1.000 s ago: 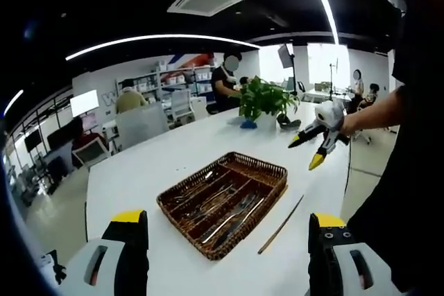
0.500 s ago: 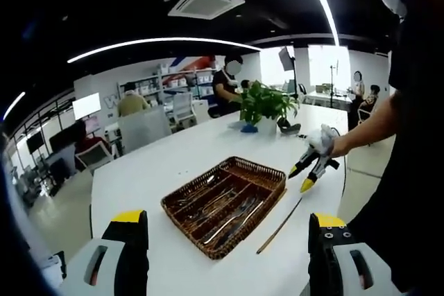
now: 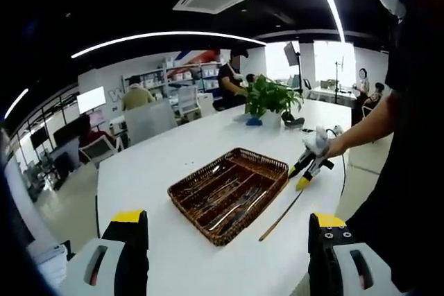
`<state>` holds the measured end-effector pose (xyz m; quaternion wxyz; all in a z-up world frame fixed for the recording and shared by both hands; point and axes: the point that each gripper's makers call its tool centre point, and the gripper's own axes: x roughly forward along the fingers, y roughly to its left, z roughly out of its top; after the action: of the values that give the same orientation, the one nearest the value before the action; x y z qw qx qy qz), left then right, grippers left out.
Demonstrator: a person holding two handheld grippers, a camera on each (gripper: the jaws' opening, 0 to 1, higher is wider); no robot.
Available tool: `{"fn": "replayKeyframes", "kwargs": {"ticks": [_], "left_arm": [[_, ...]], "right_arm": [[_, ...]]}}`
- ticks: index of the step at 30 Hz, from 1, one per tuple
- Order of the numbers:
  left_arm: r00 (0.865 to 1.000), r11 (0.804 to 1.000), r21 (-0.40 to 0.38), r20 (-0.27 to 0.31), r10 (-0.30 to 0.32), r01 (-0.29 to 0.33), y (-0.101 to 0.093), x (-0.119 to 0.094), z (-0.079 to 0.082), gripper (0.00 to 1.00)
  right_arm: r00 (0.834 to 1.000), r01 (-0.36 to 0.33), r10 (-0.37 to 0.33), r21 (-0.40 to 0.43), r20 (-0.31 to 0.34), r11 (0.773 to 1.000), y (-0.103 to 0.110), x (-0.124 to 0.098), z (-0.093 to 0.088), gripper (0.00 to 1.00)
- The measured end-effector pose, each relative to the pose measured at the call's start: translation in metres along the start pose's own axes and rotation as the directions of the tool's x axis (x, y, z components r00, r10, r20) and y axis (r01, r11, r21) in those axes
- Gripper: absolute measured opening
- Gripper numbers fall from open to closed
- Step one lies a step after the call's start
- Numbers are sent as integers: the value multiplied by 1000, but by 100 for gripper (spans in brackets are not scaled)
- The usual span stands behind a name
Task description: Arrange the knives, forks, and spoons in their matching storage slots by inserting each utensil handle-first until every utensil is classified and aligned in the correct compartment
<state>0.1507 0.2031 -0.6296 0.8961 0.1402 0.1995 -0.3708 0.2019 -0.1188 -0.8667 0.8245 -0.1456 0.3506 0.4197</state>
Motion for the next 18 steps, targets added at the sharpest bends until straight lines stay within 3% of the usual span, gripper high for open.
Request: {"fn": "replayKeyframes", "kwargs": {"ticks": [3, 4, 7, 11, 14, 16, 18], "left_arm": [[1000, 1000, -5, -2, 7, -7, 4, -2, -1, 100], [1000, 1000, -4, -1, 9, -9, 5, -2, -1, 100], [1000, 1000, -2, -1, 9, -9, 7, -2, -1, 100], [1000, 1000, 0, 0, 8, -8, 9, -1, 0, 100], [1000, 1000, 0, -2, 5, -5, 9, 0, -1, 100], [1000, 1000, -3, -1, 5, -5, 9, 0, -2, 100], [1000, 1000, -6, 2, 8, -8, 10, 0, -2, 100]], "right_arm": [[999, -46, 46, 25, 3, 999, 10, -4, 0, 12], [999, -50, 50, 15, -4, 999, 12, -5, -1, 11], [1000, -28, 29, 8, -4, 1000, 6, -4, -2, 20], [999, -41, 41, -57, 11, 998, 12, 0, 8, 16], [999, -51, 52, -94, 12, 994, 19, 9, 16, 26], [999, -30, 31, -156, 5, 987, 18, 13, 19, 25], [998, -54, 58, -193, 17, 980, 25, 16, 22, 22]]}}
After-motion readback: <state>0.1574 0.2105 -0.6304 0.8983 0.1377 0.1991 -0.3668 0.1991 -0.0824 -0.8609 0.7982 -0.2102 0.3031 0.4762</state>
